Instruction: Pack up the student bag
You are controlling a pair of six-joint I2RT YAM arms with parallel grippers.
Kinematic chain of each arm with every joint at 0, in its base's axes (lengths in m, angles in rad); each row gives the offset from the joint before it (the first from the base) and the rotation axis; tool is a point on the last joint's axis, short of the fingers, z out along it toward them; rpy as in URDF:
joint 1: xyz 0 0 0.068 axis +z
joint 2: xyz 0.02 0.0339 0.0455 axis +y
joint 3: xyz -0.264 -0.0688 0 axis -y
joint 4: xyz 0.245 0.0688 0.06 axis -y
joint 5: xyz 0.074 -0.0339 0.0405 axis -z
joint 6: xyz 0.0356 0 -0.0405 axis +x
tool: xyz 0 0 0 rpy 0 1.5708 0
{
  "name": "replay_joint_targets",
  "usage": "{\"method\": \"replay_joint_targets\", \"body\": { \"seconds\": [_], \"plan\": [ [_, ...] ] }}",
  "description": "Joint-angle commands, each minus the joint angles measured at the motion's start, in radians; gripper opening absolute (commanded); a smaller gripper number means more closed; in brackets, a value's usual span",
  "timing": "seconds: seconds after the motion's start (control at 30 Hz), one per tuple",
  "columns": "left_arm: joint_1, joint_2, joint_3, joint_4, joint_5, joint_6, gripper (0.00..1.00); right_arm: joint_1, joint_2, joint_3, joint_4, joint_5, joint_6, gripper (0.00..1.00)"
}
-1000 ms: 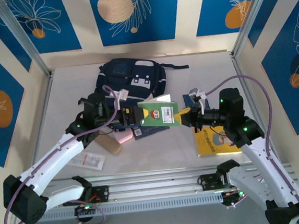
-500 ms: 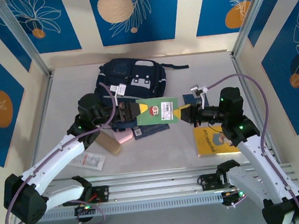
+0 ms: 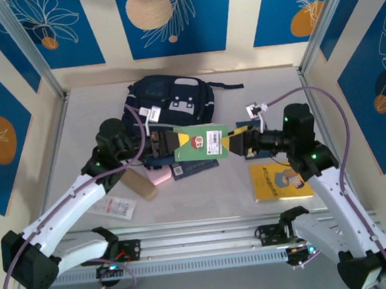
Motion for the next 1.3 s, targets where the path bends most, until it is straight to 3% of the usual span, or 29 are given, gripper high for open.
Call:
{"method": "replay_joint_targets", "body": {
  "seconds": [0.0,0.17,0.3,0.43,0.53,0.7,1.0,1.13,1.17,1.27],
  "plan": [
    [0.001,-0.036,0.038,0.105,0.034,-0.004,0.00,0.006,0.090,0.075,-0.121,-0.052,0.016,0.81],
    [0.001,-0.071,0.037,0.127,0.031,-0.029,0.00,0.035,0.093,0.028,0.001,-0.045,0.081,0.81],
    [0.001,-0.091,0.039,0.122,0.020,-0.034,0.00,0.116,0.095,0.001,0.104,-0.045,0.138,0.81],
    [0.001,-0.088,0.037,0.134,0.017,-0.045,0.00,0.155,0.122,-0.026,0.246,-0.119,0.258,0.83],
    [0.001,-0.079,0.037,0.147,0.017,-0.054,0.00,0.170,0.124,-0.079,0.454,-0.171,0.404,0.84],
    [0.001,-0.078,0.035,0.144,0.013,-0.053,0.00,0.204,0.111,-0.078,0.513,-0.161,0.443,0.80],
    [0.001,-0.070,0.011,0.079,-0.004,-0.004,0.00,0.185,0.073,-0.087,0.529,-0.133,0.469,0.46],
    [0.002,-0.053,0.042,-0.053,-0.023,0.090,0.00,0.161,0.053,-0.104,0.486,-0.113,0.457,0.04],
    [0.003,-0.043,0.066,-0.135,-0.045,0.146,0.00,0.156,0.045,-0.100,0.454,-0.092,0.441,0.00],
    [0.028,0.014,0.186,-0.445,-0.182,0.318,0.46,0.132,-0.006,-0.062,0.242,0.050,0.321,0.00]
  ]
}}
